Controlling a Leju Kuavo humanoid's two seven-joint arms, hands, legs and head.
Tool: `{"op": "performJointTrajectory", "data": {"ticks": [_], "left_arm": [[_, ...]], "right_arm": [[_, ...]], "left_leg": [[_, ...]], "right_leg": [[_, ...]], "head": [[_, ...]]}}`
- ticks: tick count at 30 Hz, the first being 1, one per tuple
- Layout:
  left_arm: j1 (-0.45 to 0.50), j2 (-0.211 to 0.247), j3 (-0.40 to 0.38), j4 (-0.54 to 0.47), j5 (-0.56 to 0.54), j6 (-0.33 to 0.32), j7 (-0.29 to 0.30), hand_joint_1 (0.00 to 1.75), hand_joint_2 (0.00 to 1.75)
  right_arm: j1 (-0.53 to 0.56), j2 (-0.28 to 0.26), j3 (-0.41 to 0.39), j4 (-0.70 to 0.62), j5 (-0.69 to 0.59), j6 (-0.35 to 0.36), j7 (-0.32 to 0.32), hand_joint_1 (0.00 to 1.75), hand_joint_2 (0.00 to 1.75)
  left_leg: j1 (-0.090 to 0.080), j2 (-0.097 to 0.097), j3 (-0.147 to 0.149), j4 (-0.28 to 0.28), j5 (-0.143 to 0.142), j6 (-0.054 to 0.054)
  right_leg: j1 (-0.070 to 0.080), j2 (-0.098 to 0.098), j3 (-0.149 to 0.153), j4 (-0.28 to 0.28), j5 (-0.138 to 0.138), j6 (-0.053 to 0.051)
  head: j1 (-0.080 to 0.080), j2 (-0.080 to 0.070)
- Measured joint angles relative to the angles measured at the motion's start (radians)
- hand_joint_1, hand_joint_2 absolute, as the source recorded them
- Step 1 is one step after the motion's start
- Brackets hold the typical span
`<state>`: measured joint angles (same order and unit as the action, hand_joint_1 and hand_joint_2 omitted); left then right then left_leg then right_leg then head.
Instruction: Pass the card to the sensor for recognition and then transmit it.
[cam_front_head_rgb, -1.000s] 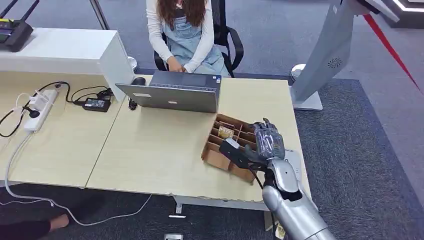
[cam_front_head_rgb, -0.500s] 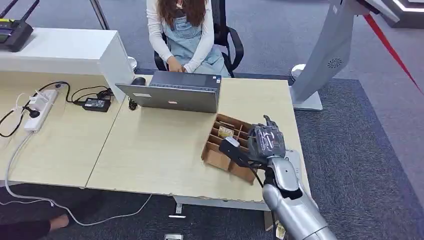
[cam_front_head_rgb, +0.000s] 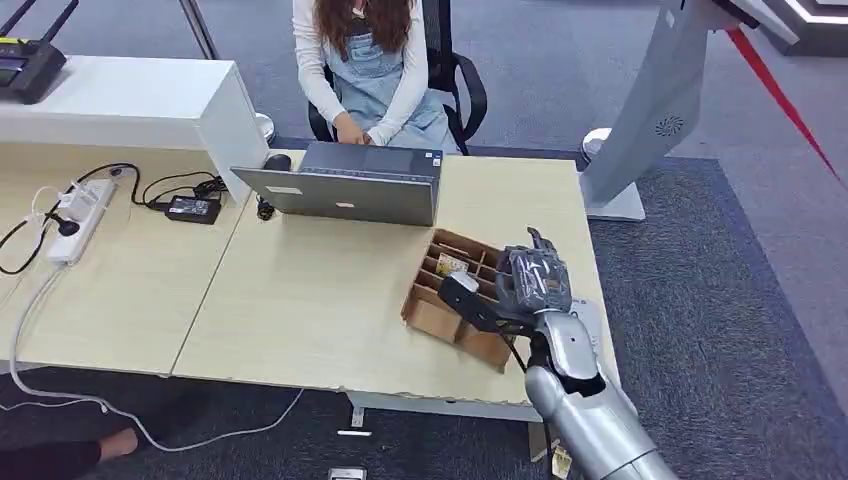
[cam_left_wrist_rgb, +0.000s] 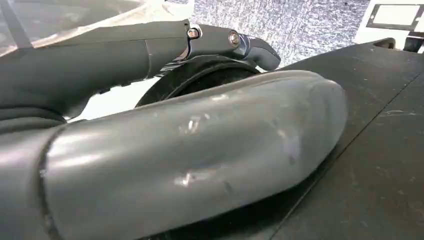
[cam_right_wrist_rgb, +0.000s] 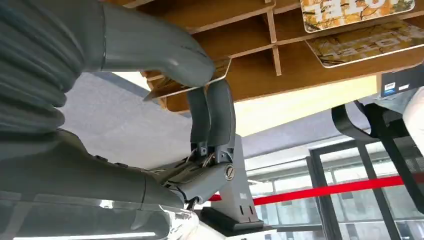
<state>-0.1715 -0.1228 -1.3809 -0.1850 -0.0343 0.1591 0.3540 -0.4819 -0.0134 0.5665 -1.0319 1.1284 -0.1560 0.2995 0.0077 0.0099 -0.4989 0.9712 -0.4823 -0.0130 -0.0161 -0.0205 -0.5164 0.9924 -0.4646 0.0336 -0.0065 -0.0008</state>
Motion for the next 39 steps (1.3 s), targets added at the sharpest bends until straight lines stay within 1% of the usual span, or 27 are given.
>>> {"op": "performJointTrajectory", "data": {"ticks": [8, 13, 15, 18, 21, 27, 30, 35, 36, 39], "left_arm": [[-0.001, -0.002, 0.000, 0.000, -0.001, 0.000, -0.002, 0.00, 0.00], [-0.001, -0.002, 0.000, 0.000, -0.001, 0.000, -0.002, 0.00, 0.00], [-0.001, -0.002, 0.000, 0.000, -0.001, -0.001, -0.002, 0.00, 0.00], [-0.001, -0.002, 0.000, 0.000, -0.003, -0.002, -0.002, 0.00, 0.00], [-0.001, -0.002, 0.000, 0.000, -0.003, -0.004, -0.003, 0.00, 0.00], [-0.001, -0.002, 0.000, 0.000, -0.004, -0.005, -0.004, 0.00, 0.00], [-0.002, -0.002, 0.000, 0.000, -0.006, -0.006, -0.004, 0.00, 0.00], [-0.003, -0.002, 0.000, 0.000, -0.009, -0.008, -0.004, 0.00, 0.00], [-0.003, -0.003, 0.000, 0.000, -0.009, -0.009, -0.004, 0.00, 0.00], [-0.003, -0.003, 0.000, 0.000, -0.010, -0.010, -0.005, 0.00, 0.00]], "right_arm": [[0.000, 0.000, 0.000, 0.005, 0.001, 0.000, 0.000, 1.13, 1.75], [0.000, 0.001, 0.000, 0.006, 0.001, 0.000, 0.000, 1.20, 1.75], [0.000, 0.001, 0.000, 0.006, 0.001, 0.000, -0.001, 1.20, 1.75], [0.000, 0.001, 0.000, 0.009, 0.002, 0.000, -0.003, 1.13, 1.75], [0.000, 0.001, 0.001, 0.010, 0.003, 0.000, -0.003, 0.96, 1.75], [0.002, 0.002, 0.001, 0.021, 0.003, 0.000, -0.003, 0.70, 1.75], [0.002, 0.002, 0.001, 0.024, 0.004, 0.000, -0.003, 0.70, 1.75], [0.002, 0.004, 0.001, 0.025, 0.007, 0.000, -0.003, 0.56, 1.75], [0.002, 0.004, 0.001, 0.025, 0.008, 0.000, -0.003, 0.51, 1.75], [0.002, 0.006, 0.001, 0.025, 0.008, 0.000, -0.003, 0.51, 1.75]], "left_leg": [[0.000, 0.000, 0.000, 0.000, 0.000, 0.000], [0.000, 0.000, 0.000, 0.000, 0.000, 0.000], [0.000, 0.000, 0.000, 0.000, 0.000, 0.000], [0.000, 0.000, 0.000, 0.000, 0.000, 0.000], [0.000, 0.000, 0.000, 0.000, 0.000, 0.000], [0.000, 0.000, 0.000, 0.000, 0.000, 0.000], [0.000, 0.000, 0.000, 0.000, 0.000, 0.000], [0.000, 0.000, 0.000, 0.000, 0.000, 0.000], [0.000, 0.000, 0.000, 0.000, 0.000, 0.000], [0.000, 0.000, 0.000, 0.000, 0.000, 0.000]], "right_leg": [[0.000, 0.000, 0.000, 0.000, 0.000, 0.000], [0.000, 0.000, 0.000, 0.000, 0.000, 0.000], [0.000, 0.000, 0.000, 0.000, 0.000, 0.000], [0.000, 0.000, 0.000, 0.000, 0.000, 0.000], [0.000, 0.000, 0.000, 0.000, 0.000, 0.000], [0.000, 0.000, 0.000, 0.000, 0.000, 0.000], [0.000, 0.000, 0.000, 0.000, 0.000, 0.000], [0.000, 0.000, 0.000, 0.000, 0.000, 0.000], [0.000, 0.000, 0.000, 0.000, 0.000, 0.000], [0.000, 0.000, 0.000, 0.000, 0.000, 0.000]], "head": [[0.000, 0.000], [0.000, 0.000], [0.000, 0.000], [0.000, 0.000], [0.000, 0.000], [0.000, 0.000], [0.000, 0.000], [0.000, 0.000], [0.000, 0.000], [0.000, 0.000]]}}
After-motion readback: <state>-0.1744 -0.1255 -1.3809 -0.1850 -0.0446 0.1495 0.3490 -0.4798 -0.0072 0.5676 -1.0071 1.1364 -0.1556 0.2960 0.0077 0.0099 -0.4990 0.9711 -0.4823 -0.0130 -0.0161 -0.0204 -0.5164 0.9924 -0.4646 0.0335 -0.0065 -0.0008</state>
